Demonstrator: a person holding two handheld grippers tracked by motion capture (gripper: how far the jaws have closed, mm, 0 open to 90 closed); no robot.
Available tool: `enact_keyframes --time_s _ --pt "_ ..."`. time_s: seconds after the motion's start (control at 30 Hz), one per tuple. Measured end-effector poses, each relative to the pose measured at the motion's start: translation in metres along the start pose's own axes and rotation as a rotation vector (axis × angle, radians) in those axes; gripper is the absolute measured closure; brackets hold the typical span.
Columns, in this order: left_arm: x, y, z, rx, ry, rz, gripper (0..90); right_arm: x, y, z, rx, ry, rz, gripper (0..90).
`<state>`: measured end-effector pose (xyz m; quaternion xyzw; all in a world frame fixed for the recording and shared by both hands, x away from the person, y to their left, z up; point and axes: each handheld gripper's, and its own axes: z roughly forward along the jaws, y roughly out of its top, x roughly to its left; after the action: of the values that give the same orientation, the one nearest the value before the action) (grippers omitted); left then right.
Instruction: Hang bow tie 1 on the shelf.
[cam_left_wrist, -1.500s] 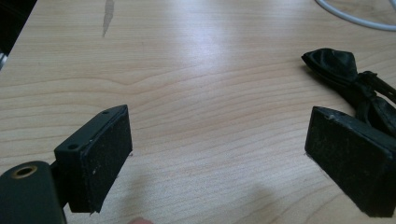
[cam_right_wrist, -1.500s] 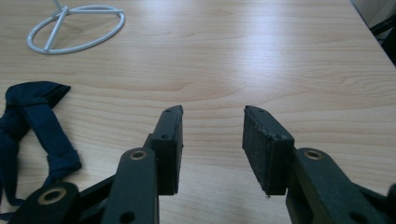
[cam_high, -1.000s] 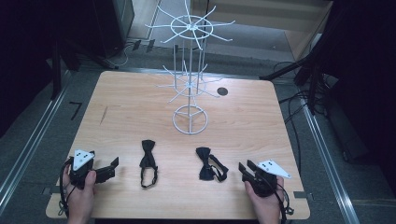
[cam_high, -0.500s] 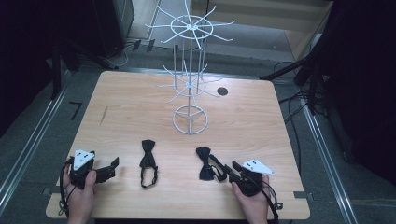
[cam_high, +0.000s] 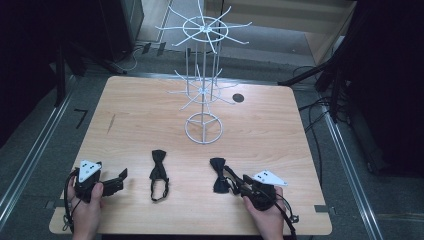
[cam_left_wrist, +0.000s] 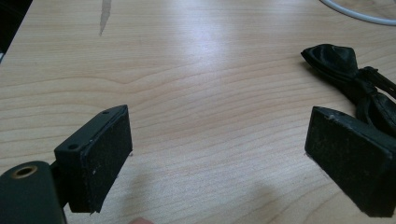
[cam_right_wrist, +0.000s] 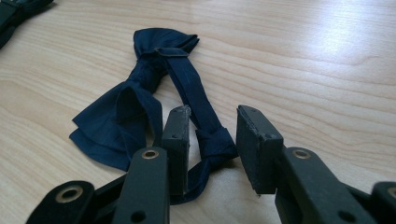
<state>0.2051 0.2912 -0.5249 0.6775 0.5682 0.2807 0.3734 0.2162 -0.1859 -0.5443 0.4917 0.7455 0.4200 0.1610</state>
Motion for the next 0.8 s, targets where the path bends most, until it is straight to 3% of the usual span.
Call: enact_keyframes --time_s 0.33,0.8 --pt "0.0006 0.0000 -0.0001 0.001 -0.003 -0.006 8.3 0.0039 -0.0029 -0.0003 0.040 -0.015 -0.021 69.5" --pt "-0.0001 -0.0001 0.0001 0.004 0.001 0.000 8.3 0.0039 -0.0049 0.0009 0.018 -0.052 -0.018 74.4"
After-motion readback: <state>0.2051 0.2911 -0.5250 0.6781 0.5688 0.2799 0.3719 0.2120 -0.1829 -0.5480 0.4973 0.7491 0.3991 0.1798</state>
